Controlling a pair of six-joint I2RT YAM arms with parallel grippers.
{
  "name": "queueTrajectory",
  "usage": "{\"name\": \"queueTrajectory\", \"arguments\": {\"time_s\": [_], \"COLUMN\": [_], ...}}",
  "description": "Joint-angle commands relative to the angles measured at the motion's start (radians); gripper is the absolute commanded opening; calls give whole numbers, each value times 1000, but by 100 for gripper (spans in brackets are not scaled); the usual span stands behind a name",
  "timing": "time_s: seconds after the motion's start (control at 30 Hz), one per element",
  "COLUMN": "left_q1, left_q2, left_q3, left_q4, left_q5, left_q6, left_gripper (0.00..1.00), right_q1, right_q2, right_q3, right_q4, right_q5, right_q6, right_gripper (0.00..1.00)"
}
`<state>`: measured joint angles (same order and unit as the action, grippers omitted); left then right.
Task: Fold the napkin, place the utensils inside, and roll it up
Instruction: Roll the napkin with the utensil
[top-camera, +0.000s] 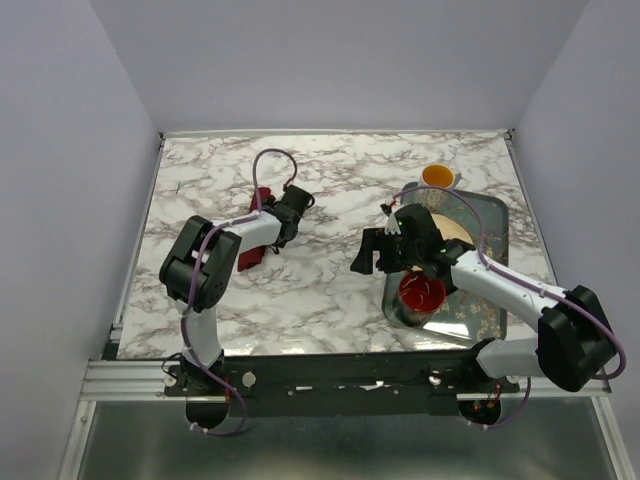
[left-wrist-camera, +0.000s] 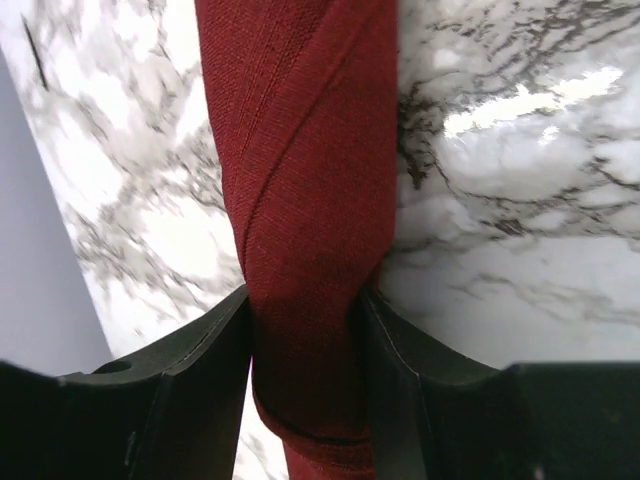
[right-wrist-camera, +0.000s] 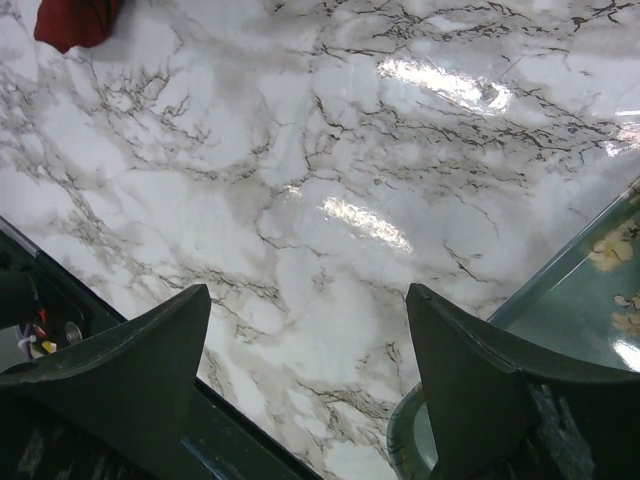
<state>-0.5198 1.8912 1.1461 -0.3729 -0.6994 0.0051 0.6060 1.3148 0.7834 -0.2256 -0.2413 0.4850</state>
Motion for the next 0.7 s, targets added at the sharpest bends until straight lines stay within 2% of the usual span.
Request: {"name": "queueTrajectory", "arguments": {"time_s": [0.0,0.03,0.17,0.33,0.43,0.47,0.67], "left_q1": [35,40,58,99,138,148,199], "left_q2": [6,23,74,102,103,97,62], "left_q3": [-91,-92,-85,6,41,41,38], "left_q4": [349,408,470,347,276,264,230], "left_q5": [1,-20,17,24,31,47,124], "left_q6": [352,430,507,382,320,312,259], "left_gripper": [51,50,47,49,64,75,89], "right_q1": [-3,-3,-2,-2,-3,-3,-2], "right_q2": [-3,-3,-6,-12,-8,-8,9], "right_q3": [-6,-6,-4,-9,-9,-9,-1], "right_q4": [20,20,20,20,20,22,26], "right_q5": [-21,-30,-30,-35,-33,-33,-49], "right_q6": [-26,-28,-36,-37,-34,-34,-31], "right_gripper": [88,88,88,88,88,88,87]}}
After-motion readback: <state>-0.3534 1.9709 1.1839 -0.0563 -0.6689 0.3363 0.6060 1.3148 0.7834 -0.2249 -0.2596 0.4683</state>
